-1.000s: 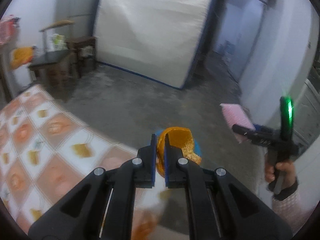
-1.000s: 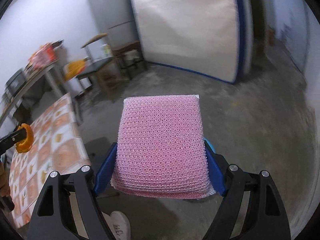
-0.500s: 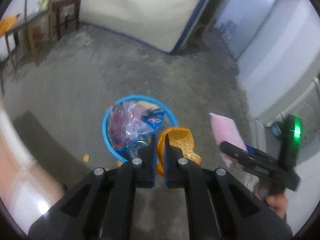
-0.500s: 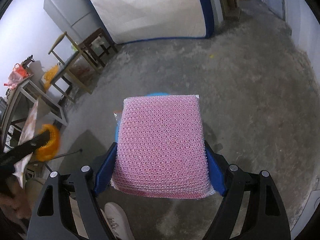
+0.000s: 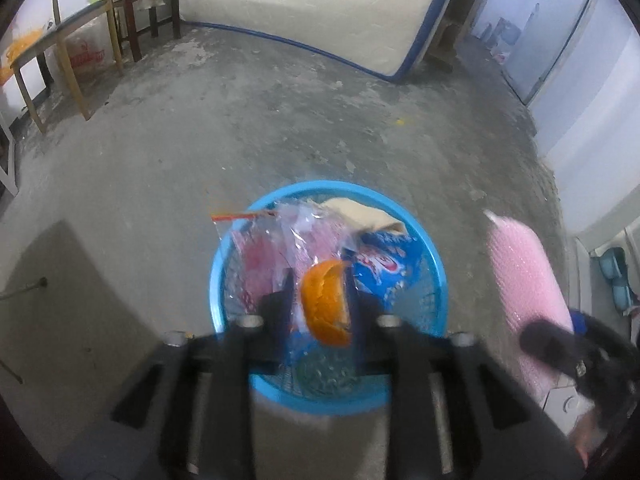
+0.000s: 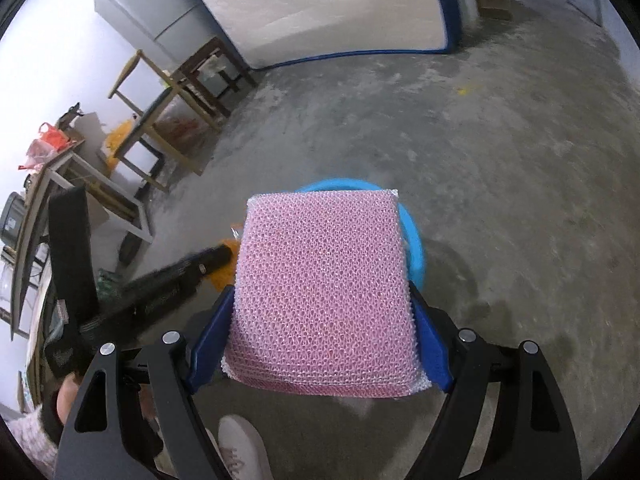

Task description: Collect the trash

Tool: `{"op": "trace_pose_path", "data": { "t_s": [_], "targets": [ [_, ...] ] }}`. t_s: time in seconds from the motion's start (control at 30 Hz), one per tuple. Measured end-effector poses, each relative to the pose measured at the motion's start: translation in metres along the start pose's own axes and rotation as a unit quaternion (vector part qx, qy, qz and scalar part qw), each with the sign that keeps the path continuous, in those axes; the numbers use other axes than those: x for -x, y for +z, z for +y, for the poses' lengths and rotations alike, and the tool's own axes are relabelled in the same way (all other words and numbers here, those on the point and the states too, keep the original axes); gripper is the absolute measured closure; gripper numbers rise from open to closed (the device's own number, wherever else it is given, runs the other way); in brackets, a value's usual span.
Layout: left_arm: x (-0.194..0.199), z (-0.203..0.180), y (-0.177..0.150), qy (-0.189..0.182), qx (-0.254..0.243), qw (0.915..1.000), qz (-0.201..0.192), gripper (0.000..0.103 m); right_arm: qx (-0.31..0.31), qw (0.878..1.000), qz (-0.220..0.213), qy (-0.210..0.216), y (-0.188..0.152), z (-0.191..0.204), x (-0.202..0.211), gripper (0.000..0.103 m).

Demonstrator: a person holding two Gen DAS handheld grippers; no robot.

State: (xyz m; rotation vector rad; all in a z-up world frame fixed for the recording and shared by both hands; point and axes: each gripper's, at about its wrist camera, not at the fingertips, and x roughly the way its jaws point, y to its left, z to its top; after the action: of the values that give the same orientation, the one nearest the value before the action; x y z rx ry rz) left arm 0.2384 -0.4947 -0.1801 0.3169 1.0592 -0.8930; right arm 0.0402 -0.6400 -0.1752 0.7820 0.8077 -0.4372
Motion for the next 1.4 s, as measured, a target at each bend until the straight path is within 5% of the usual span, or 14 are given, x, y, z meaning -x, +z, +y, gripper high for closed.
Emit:
{"op": "trace_pose_path", "data": {
  "t_s": [0.07,0.2,0.4,0.7,0.9,1.1,1.4],
  "targets": [
    [0.004,0.000,0.001,0.010,-0.003,0.9999,-0.014,0.045,0.006,1.000,0.009,0.012,0.011,0.001,-0.018,0.024],
    [0.014,0.002,-0.003,0.061,-0.005,0.9980,-0.012,0.038,0.015,0.998,0.048,0.027,0.023,0.000,-0.065,0.021],
    [0.038,-0.002,-0.019,0.032,-0.029,0.9991,0.001,0.031,-0.005,0.995,0.096,0.024,0.024,-0.018,-0.094,0.021],
    [0.097,-0.023,-0.049,-0.041,-0.070,0.9966,-0.014,0.026,-0.029,0.998,0.026,0.057,0.027,-0.035,-0.042,0.015],
    [0.148,-0.020,-0.074,-0.091,-0.098,0.9904,-0.034,0.026,-0.056,0.997,0.021,0.049,0.016,-0.047,-0.029,0.015],
    [0.223,0.030,-0.100,-0.106,-0.111,0.9845,-0.085,0.020,-0.010,0.996,-0.049,0.072,-0.019,0.010,0.046,0.015],
    [0.329,0.144,-0.151,0.011,-0.012,0.9816,-0.190,0.013,0.181,0.971,-0.155,0.019,-0.095,0.164,0.142,0.006]
  ]
}}
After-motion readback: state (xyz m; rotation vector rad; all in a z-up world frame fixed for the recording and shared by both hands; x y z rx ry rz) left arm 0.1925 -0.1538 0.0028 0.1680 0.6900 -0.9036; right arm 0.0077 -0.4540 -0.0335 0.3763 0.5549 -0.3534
